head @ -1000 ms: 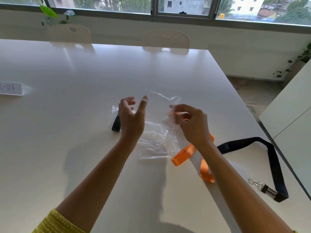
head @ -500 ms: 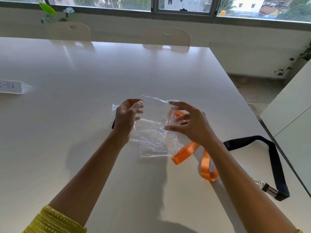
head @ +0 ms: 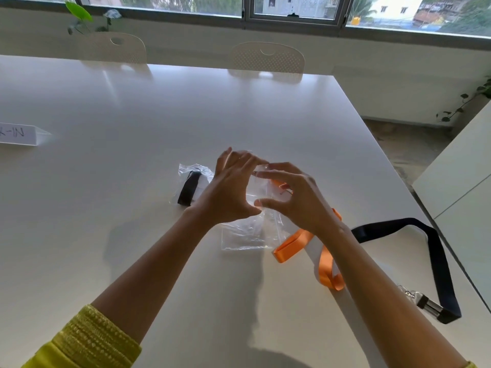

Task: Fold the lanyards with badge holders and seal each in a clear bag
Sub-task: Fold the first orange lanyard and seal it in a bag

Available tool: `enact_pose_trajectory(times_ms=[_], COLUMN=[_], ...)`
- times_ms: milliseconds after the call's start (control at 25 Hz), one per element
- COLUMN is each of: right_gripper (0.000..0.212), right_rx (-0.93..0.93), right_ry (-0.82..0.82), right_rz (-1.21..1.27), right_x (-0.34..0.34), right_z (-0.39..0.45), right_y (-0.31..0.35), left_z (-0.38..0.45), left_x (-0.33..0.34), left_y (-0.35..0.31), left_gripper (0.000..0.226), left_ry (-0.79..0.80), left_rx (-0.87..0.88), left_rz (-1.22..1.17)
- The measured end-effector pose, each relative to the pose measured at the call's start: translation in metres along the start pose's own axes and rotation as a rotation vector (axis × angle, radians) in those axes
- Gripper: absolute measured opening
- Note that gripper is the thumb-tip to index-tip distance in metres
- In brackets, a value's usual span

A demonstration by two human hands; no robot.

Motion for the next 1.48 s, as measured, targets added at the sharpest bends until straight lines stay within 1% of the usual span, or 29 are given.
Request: enact_pose_trajectory(times_ms=[80, 120, 200, 280, 360, 440, 560, 760, 880, 1080, 1320, 1480], right_gripper=[0.027, 0.019, 0.012, 0.018, 0.039, 0.053, 0.055, 0.036, 0.028, 0.041, 0.037, 0.039], right_rx=[-0.024, 0.004, 0.174, 0.438, 0.663, 0.755, 0.785, 0.882, 0.881, 0.887, 0.849, 0.796], right_ry=[-0.063, -0.103, -0.133, -0.05, 0.099, 0.204, 0.227, 0.237, 0.2, 0.146, 0.089, -0.005], right_rz=[0.069, 0.098, 0.096, 0.013, -0.115, -0.214, -0.257, -0.205, -0.202, -0.15, -0.081, 0.008], right_x=[-0.016, -0.027, -0.043, -0.044, -0.035, -0.027, -0.02, -0.013, -0.012, -0.007, -0.008, -0.017], right_z=[0.002, 0.005, 0.013, 0.019, 0.017, 0.015, 0.018, 0.018, 0.021, 0.02, 0.015, 0.011], right_y=[0.001, -0.003, -0.027, -0.061, -0.089, -0.098, -0.1, -0.103, -0.099, -0.097, -0.096, -0.093], left_z=[-0.002, -0.003, -0.006, -0.008, -0.009, -0.01, -0.011, -0.013, -0.014, -0.014, -0.014, -0.014], left_x=[-0.005, -0.008, -0.013, -0.016, -0.017, -0.017, -0.017, -0.018, -0.02, -0.02, -0.017, -0.017], left_y=[0.005, 0.008, 0.012, 0.014, 0.016, 0.017, 0.019, 0.022, 0.023, 0.025, 0.029, 0.034], left_gripper=[0.072, 0.071, 0.071, 0.073, 0.076, 0.078, 0.083, 0.087, 0.087, 0.087, 0.086, 0.089], left_ry=[-0.052, -0.074, -0.112, -0.132, -0.139, -0.145, -0.147, -0.152, -0.164, -0.166, -0.152, -0.125], left_rx=[-0.056, -0.079, -0.108, -0.116, -0.122, -0.135, -0.161, -0.204, -0.218, -0.23, -0.231, -0.235], left_rz=[-0.038, -0.048, -0.072, -0.096, -0.119, -0.144, -0.174, -0.198, -0.191, -0.187, -0.155, -0.14])
Point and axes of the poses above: each hand's wrist, its own z-axis towards the middle knuckle, its own x-axis out of the palm, y = z × x, the point moved 7 cm from there along z, towards the middle knuckle, and after that the axes turned 8 degrees about x, right-handed, at the moved point
